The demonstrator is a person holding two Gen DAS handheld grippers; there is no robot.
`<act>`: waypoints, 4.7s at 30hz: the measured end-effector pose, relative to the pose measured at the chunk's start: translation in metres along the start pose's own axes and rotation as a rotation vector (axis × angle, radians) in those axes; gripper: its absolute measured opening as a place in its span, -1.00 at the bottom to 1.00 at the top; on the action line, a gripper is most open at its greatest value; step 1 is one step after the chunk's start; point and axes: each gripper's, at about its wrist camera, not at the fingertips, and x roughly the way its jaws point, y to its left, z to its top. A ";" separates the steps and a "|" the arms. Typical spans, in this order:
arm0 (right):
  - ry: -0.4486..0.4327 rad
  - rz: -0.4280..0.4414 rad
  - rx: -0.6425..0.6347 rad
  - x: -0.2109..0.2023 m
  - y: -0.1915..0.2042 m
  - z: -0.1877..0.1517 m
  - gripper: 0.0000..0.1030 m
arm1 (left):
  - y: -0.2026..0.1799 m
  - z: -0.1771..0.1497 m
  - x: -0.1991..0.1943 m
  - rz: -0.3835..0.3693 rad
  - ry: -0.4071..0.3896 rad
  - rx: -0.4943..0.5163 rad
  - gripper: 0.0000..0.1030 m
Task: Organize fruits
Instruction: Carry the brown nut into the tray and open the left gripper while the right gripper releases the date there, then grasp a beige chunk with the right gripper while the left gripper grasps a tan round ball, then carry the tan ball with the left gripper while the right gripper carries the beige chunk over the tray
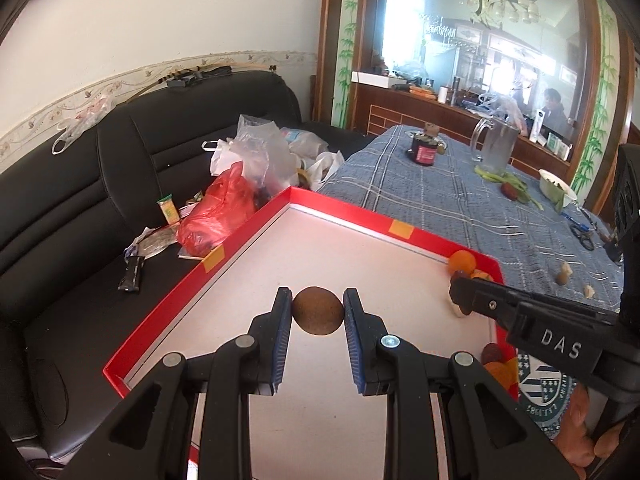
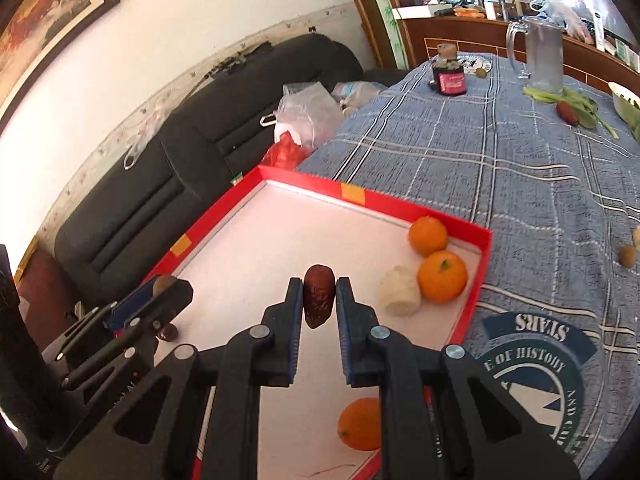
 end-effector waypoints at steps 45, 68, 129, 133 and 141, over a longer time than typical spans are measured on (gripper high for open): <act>-0.142 -0.280 0.324 -0.166 -0.240 -0.031 -0.64 | -0.152 -0.014 -0.022 -0.117 0.048 0.257 0.47; -0.132 -0.235 0.570 -0.202 -0.383 -0.067 -0.64 | -0.361 -0.021 0.036 -0.398 0.087 0.670 0.47; -0.436 -0.361 0.521 -0.243 -0.363 -0.073 -0.42 | -0.271 -0.025 -0.055 -0.311 -0.135 0.465 -0.53; -0.454 -0.439 0.519 -0.242 -0.364 -0.074 -0.42 | -0.244 -0.021 -0.066 -0.290 -0.158 0.420 -0.53; -0.463 -0.583 0.526 -0.240 -0.371 -0.077 -0.42 | -0.188 -0.014 -0.078 -0.245 -0.190 0.329 -0.53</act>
